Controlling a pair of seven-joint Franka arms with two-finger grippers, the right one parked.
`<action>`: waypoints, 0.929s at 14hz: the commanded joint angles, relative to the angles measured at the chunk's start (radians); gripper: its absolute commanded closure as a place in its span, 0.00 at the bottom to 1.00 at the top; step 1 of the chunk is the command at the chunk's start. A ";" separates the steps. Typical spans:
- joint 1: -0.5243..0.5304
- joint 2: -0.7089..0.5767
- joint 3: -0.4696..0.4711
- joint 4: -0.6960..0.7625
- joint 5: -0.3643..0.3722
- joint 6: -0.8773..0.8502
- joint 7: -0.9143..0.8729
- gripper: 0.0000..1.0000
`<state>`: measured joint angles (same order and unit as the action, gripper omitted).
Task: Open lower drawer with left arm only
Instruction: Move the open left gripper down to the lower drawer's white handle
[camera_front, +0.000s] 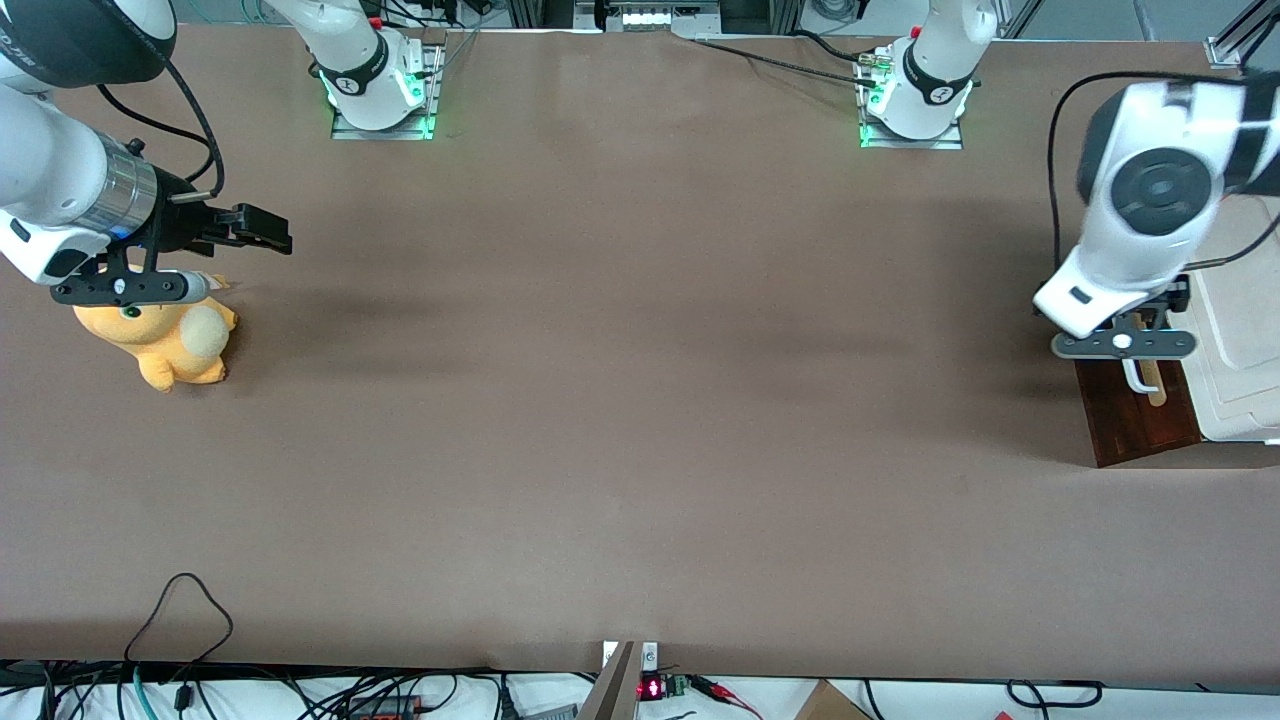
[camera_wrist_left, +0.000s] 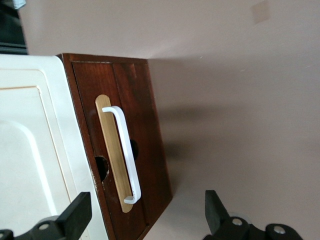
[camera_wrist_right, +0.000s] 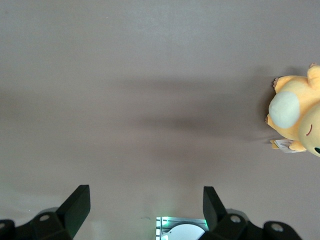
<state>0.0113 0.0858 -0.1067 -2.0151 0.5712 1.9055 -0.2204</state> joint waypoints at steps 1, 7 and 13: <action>-0.034 0.040 -0.004 -0.027 0.111 -0.006 -0.100 0.00; -0.151 0.183 -0.004 -0.027 0.407 -0.194 -0.363 0.04; -0.070 0.181 0.041 -0.106 0.591 -0.073 -0.359 0.04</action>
<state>-0.0819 0.2799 -0.0862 -2.0803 1.0992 1.7795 -0.5825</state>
